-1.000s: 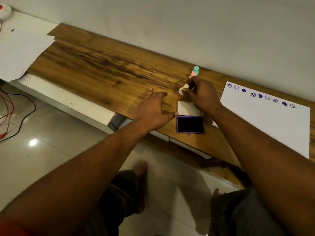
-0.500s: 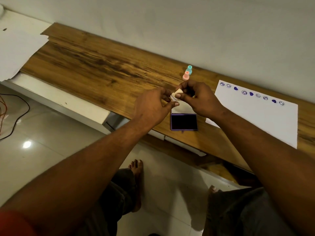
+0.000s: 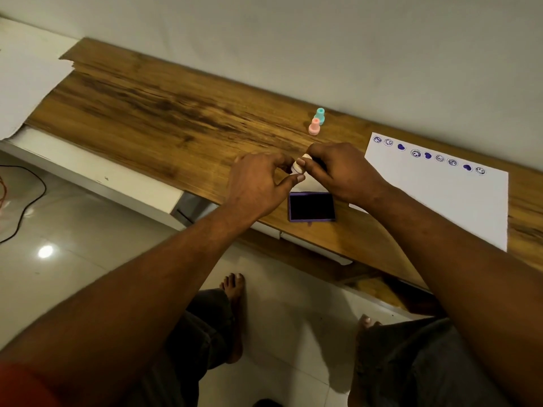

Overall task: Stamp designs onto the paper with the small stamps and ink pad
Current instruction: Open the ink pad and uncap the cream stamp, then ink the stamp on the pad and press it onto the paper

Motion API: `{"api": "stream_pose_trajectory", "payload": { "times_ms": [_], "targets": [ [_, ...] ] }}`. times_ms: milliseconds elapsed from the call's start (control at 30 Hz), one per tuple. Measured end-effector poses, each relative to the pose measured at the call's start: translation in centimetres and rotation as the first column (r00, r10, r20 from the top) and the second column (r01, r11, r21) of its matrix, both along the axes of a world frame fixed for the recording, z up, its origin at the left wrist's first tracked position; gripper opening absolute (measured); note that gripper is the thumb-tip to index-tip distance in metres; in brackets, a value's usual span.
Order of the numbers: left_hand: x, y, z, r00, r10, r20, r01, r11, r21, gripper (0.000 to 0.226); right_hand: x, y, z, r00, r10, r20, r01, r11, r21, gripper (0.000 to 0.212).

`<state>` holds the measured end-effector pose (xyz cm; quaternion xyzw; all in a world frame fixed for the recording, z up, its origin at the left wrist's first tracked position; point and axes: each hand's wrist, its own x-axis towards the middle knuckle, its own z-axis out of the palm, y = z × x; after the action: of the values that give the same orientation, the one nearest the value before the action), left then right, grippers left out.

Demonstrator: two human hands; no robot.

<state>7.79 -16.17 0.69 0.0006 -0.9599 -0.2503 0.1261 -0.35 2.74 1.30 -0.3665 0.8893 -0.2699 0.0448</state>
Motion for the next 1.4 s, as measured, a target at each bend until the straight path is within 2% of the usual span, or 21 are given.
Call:
{"api": "stream_pose_trajectory", "payload": {
  "times_ms": [167,300,400,500,700,1000,1133,1200,1300,1400],
  "targets": [
    [0.0,-0.9,-0.3,0.999,-0.035,0.028,0.036,0.999,-0.030,0.040,-0.1,-0.1,-0.1,0.996,0.081,0.043,-0.081,0.997,0.011,0.029],
    [0.3,-1.6,-0.9,0.998,-0.038,0.043,0.038,0.999,-0.003,0.038,0.0,-0.2,-0.1,0.997,0.074,0.010,-0.074,0.997,0.022,0.032],
    [0.9,-2.6,-2.2,0.995,-0.007,0.103,0.005,1.000,0.019,0.036,-0.3,0.5,0.0,0.996,0.072,-0.060,-0.065,0.993,0.102,0.040],
    [1.6,-3.7,-3.7,0.985,0.051,0.167,-0.048,0.998,-0.028,0.036,0.0,1.3,-0.2,0.989,0.106,-0.102,-0.085,0.978,0.189,0.041],
    [2.5,-4.4,-5.5,0.983,0.103,0.154,-0.102,0.995,-0.015,0.036,2.1,2.2,-1.9,0.975,0.131,-0.180,-0.073,0.952,0.298,0.042],
    [2.6,-4.1,-6.0,0.979,0.084,0.186,-0.078,0.996,-0.044,0.043,2.4,3.3,-3.3,0.960,0.138,-0.242,-0.032,0.917,0.397,0.044],
    [2.7,-4.1,-5.3,0.968,0.084,0.238,-0.070,0.995,-0.066,0.054,2.3,3.4,-3.4,0.967,0.113,-0.226,-0.015,0.918,0.395,0.045],
    [2.6,-4.2,-4.6,0.981,0.046,0.188,-0.031,0.996,-0.083,0.057,2.3,3.5,-3.4,0.968,0.106,-0.226,-0.009,0.920,0.391,0.045],
    [2.4,-3.2,-3.9,0.995,-0.100,0.019,0.102,0.981,-0.167,0.065,2.2,3.6,-3.6,0.966,0.097,-0.240,0.003,0.922,0.386,0.045],
    [2.4,-0.9,-4.1,0.981,-0.168,0.094,0.185,0.956,-0.229,0.083,2.2,3.4,-3.6,0.966,0.089,-0.244,0.009,0.927,0.375,0.044]
  ]
}}
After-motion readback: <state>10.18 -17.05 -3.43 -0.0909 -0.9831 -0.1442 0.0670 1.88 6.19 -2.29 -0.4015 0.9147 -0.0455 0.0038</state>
